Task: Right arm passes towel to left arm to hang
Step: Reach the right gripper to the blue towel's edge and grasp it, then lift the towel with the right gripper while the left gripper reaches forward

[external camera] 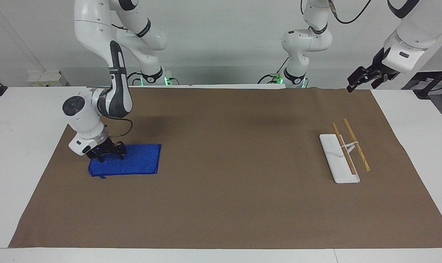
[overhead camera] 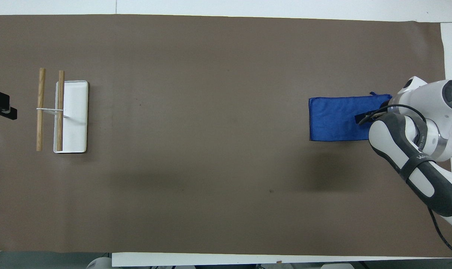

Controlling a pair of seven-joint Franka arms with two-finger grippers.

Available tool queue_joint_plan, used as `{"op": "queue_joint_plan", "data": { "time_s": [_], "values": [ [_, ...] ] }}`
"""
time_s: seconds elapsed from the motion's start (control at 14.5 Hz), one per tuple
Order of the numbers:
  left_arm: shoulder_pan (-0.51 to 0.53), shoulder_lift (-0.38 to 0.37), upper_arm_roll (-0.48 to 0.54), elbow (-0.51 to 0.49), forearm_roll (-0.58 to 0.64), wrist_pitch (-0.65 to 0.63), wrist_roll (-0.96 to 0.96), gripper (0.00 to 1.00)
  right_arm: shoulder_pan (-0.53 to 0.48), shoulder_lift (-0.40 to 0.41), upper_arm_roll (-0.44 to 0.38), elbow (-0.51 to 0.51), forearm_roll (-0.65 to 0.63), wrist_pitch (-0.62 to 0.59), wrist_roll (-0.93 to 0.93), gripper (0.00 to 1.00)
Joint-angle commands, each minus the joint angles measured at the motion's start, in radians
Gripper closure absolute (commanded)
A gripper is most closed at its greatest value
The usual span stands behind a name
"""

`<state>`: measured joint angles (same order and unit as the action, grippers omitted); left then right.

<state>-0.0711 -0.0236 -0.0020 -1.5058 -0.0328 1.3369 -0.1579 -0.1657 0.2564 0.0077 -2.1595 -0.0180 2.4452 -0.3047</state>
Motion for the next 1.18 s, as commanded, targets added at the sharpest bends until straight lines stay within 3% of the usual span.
{"op": "queue_joint_plan", "data": {
  "time_s": [0.0, 0.14, 0.42, 0.62, 0.9, 1.11],
  "values": [
    [0.001, -0.027, 0.004, -0.030, -0.006, 0.002, 0.005, 0.00, -0.014, -0.003, 0.011, -0.016, 0.016, 0.017, -0.033, 0.71],
    [0.001, -0.027, 0.004, -0.030, -0.006, 0.002, 0.005, 0.00, -0.012, -0.003, 0.011, -0.013, 0.016, 0.012, -0.034, 1.00],
    [0.002, -0.027, 0.004, -0.030, -0.006, 0.002, 0.005, 0.00, -0.012, -0.009, 0.014, 0.012, 0.016, -0.049, -0.033, 1.00],
    [0.001, -0.027, 0.004, -0.030, -0.006, 0.002, 0.005, 0.00, -0.014, -0.019, 0.038, 0.125, 0.018, -0.272, 0.001, 1.00],
    [0.011, -0.030, 0.005, -0.033, -0.006, -0.022, -0.003, 0.00, -0.014, -0.061, 0.161, 0.254, 0.021, -0.596, 0.325, 1.00],
    [0.005, -0.032, 0.001, -0.036, -0.009, -0.004, -0.137, 0.00, -0.014, -0.063, 0.306, 0.372, 0.208, -0.790, 0.693, 1.00]
  ]
}}
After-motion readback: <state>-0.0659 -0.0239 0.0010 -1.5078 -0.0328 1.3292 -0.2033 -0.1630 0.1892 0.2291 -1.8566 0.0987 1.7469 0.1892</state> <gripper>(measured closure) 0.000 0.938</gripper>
